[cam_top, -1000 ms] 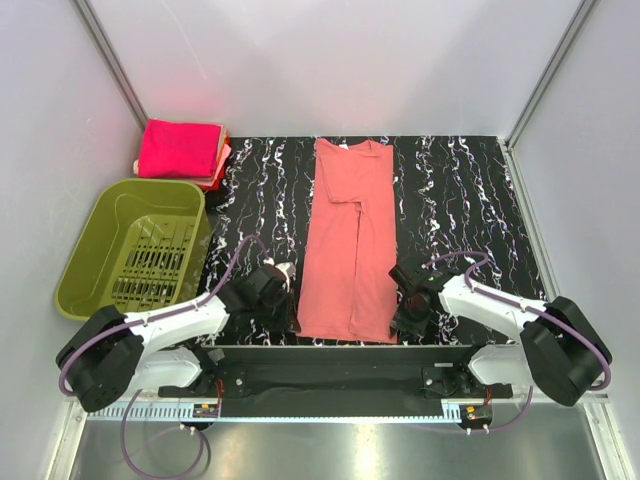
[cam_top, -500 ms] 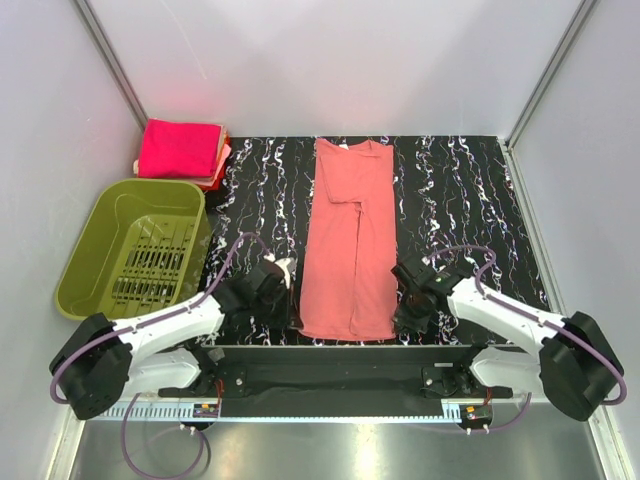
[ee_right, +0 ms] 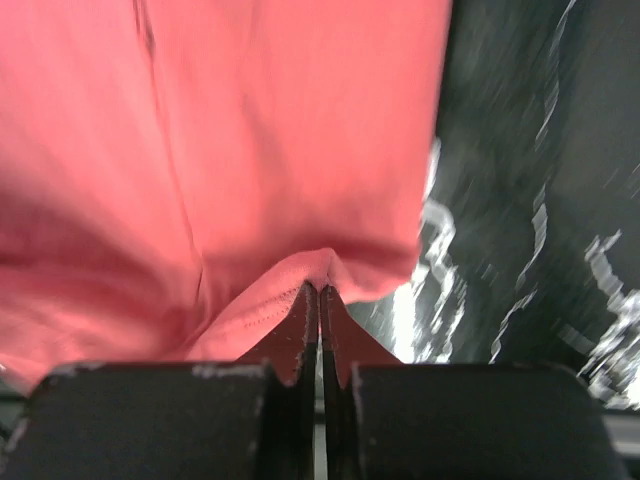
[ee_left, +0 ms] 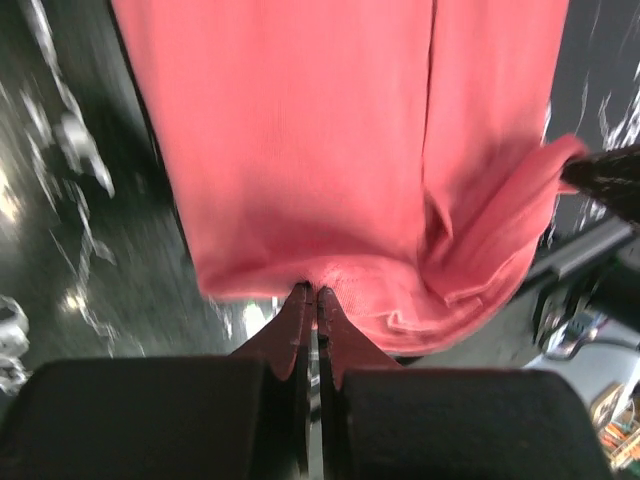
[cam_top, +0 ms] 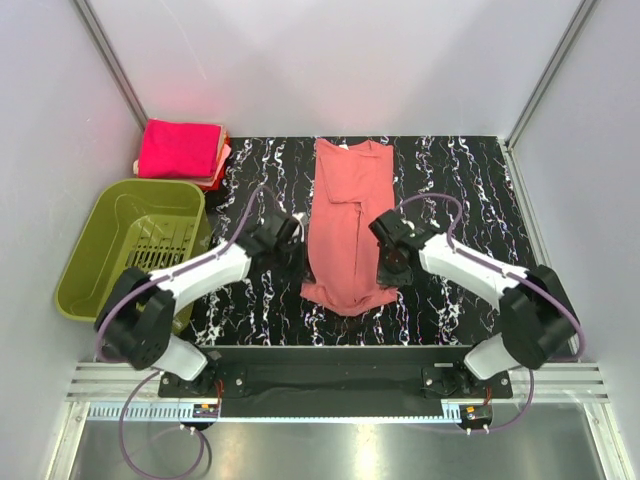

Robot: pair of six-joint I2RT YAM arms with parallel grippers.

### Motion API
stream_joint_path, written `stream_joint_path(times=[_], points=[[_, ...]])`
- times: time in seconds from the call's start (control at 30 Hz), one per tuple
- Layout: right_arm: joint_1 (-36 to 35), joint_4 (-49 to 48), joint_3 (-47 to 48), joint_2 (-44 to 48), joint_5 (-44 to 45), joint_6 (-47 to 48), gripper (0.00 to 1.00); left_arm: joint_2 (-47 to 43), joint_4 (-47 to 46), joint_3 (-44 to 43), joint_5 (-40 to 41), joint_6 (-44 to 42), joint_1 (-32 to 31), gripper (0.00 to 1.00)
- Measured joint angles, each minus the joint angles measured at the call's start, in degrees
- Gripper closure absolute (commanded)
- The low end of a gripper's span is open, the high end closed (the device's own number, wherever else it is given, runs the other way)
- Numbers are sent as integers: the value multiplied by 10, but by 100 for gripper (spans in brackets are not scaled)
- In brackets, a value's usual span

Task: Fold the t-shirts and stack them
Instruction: Fold the tshirt

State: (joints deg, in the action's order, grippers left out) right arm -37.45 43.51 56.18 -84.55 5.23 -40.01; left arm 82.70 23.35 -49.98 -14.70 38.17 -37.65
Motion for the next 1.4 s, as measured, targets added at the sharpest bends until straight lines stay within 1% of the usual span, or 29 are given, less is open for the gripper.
stream_joint_path(times=[0.17,0.3,0.43,0.5,0.67,0.83,1.0,1.17,1.3,1.37,1.4], points=[[73,-23,46,-53,-14,85,100,101,10,-109,-6,-29,43,100],[120,-32,113,-105,-27,143,100,175,24,-188,-14,-57,73,100],[145,-40,177,-162,-34,184,100,235,40,-273,-17,-83,96,100],[155,-41,210,-192,-35,200,100,271,47,-331,-21,-92,107,100],[177,-38,293,-259,-44,227,100,341,50,-421,-40,-97,145,100],[196,-30,369,-303,-45,244,100,390,66,-476,-46,-100,167,100],[216,-21,411,-318,-52,251,100,425,73,-537,-60,-104,172,100],[232,-16,455,-347,-68,260,100,449,72,-572,-62,-106,173,100],[240,-17,482,-381,-81,264,100,469,76,-586,-39,-110,175,100],[242,-17,493,-399,-84,267,97,482,82,-598,-38,-110,178,93],[243,-19,498,-408,-85,269,96,490,83,-607,-38,-110,180,93]])
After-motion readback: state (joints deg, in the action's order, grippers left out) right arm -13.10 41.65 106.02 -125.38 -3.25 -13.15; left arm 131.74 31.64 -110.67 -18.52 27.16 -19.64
